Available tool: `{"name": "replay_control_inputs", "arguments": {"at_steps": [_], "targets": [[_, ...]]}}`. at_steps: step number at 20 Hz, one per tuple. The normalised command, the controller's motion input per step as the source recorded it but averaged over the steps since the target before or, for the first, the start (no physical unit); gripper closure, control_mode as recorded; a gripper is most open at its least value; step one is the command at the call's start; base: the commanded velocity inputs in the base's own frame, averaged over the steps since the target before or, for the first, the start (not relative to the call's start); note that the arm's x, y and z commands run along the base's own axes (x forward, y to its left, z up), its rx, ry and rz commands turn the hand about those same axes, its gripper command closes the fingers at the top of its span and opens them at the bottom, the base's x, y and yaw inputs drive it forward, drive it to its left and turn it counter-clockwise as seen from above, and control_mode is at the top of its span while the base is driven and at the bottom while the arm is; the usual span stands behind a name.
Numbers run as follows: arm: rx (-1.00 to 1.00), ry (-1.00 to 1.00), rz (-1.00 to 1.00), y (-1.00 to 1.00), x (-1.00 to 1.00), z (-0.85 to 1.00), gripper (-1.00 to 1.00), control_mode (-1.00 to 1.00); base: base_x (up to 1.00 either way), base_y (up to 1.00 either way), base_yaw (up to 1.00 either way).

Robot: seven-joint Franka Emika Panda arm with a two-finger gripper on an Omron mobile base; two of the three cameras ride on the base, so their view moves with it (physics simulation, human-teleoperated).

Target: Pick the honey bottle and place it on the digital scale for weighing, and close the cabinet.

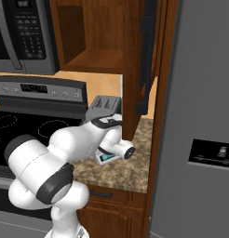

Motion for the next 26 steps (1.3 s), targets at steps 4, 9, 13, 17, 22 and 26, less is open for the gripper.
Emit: {"name": "replay_control_inputs", "arguments": {"at_steps": [4, 9, 13, 17, 22, 26], "targets": [[0.0, -0.07, 0.0, 0.0, 0.0, 0.0, -1.0, -1.0, 0.0, 0.0, 0.0], [0.0, -0.03, 0.0, 0.0, -0.02, 0.03, -1.0, -1.0, 0.0, 0.0, 0.0], [0.0, -0.02, 0.0, 0.0, -0.24, 0.31, -1.0, -1.0, 0.0, 0.0, 0.0], [-0.08, -0.17, 0.0, 0.14, -0.72, 0.79, -1.0, -1.0, 0.0, 0.0, 0.0], [-0.24, -0.25, -0.04, 0.68, -0.82, 0.93, -1.0, -1.0, 0.0, 0.0, 0.0], [-0.23, -0.22, -0.11, 0.56, -0.9, 0.84, -1.0, -1.0, 0.0, 0.0, 0.0]]}}
